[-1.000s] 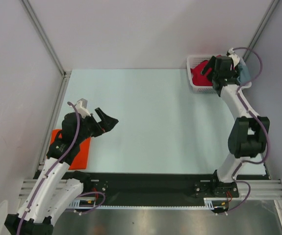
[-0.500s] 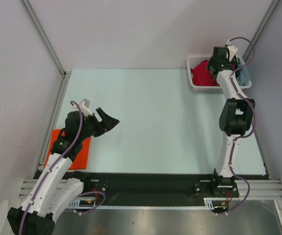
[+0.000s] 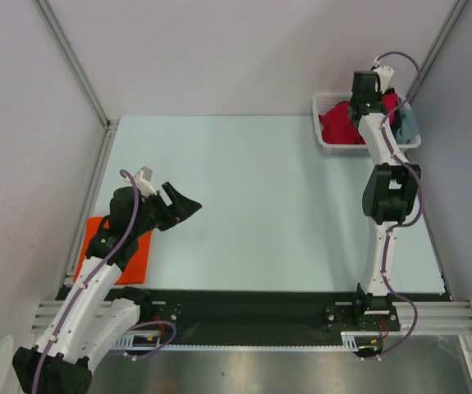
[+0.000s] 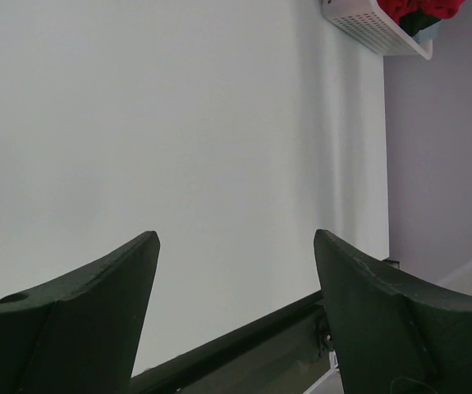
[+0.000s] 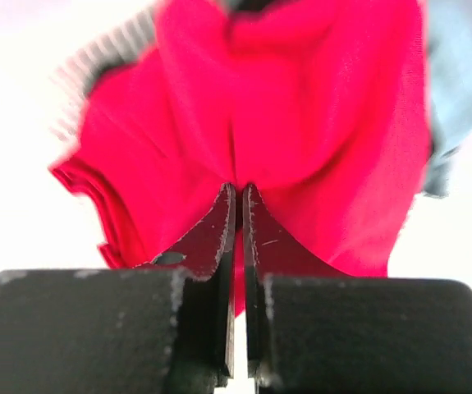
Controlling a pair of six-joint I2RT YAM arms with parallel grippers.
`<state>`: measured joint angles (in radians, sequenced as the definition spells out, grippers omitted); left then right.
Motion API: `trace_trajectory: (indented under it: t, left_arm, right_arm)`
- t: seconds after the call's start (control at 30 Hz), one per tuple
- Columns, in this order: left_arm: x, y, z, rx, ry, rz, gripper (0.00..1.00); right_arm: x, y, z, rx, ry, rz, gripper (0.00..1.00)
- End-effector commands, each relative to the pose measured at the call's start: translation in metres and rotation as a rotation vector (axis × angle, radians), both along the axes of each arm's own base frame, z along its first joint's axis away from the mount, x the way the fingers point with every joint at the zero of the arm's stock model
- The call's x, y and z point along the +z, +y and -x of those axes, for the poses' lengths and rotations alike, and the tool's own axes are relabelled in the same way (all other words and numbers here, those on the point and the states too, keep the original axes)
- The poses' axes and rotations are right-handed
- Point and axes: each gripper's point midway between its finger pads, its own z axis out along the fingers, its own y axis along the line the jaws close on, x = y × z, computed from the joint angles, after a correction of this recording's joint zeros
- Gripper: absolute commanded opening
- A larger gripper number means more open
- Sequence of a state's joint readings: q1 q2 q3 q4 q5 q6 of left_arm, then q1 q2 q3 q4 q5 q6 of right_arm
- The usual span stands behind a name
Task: Fold and stack the t-shirts
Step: Grab the tshirt from the pile
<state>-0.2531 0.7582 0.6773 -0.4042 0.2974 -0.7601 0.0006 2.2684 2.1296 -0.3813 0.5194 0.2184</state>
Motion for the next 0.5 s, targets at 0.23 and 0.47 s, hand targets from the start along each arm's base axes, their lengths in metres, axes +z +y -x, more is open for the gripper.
trace_trajectory:
  t: [0.23,0.47]
  left_arm:
    - [0.037,-0.005,0.025,-0.069,-0.064,0.046,0.91]
    - [0.048,-0.007,0.042,-0.118,-0.071,0.052,0.93]
  right_arm:
    - [0.34,0.035,0.097,-0.019,-0.607,0.214,0.0]
    - [0.462,0.055,0.202,-0.004,-0.905,0.191,0.0]
